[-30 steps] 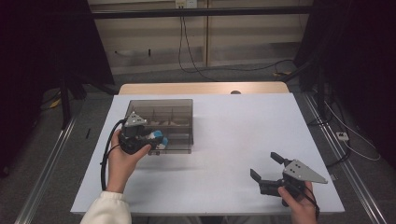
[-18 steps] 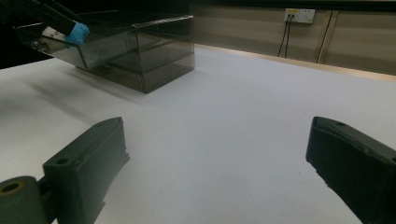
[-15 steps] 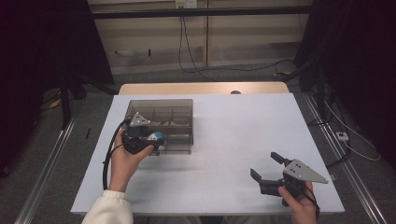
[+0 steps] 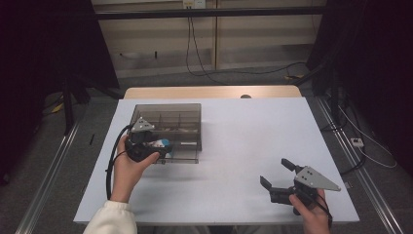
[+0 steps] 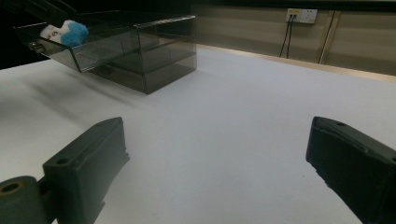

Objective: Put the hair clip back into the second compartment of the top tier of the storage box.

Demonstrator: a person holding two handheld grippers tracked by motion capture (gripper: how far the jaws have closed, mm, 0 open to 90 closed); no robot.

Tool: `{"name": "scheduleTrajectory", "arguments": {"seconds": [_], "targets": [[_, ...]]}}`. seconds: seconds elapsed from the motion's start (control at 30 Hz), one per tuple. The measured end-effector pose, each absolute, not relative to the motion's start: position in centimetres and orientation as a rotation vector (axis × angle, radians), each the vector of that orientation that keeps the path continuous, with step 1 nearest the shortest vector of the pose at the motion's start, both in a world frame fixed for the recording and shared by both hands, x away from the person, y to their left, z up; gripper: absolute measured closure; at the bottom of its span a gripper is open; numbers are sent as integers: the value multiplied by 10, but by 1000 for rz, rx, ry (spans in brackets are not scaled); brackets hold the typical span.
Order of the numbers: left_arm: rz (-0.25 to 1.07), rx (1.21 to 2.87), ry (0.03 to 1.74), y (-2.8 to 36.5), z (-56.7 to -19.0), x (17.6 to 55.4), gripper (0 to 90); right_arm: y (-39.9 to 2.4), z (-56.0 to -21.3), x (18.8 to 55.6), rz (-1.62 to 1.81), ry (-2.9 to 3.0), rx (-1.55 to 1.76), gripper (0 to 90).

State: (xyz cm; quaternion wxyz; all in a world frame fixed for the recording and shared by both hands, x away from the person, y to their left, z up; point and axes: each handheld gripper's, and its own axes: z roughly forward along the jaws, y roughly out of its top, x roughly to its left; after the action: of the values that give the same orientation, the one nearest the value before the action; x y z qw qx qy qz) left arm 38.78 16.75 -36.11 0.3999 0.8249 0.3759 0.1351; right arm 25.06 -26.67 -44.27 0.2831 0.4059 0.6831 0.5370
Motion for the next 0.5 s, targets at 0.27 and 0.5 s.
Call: {"name": "scheduleTrajectory", "arguments": {"seconds": [0.27,0.5], "targets": [[242,2074,904,174,-350,373,255,-267,-443,251,1438,1828,1087,43],[183,2092,845,177,-347,358,250,-266,-442,252,1441,1828,1086,43]]}}
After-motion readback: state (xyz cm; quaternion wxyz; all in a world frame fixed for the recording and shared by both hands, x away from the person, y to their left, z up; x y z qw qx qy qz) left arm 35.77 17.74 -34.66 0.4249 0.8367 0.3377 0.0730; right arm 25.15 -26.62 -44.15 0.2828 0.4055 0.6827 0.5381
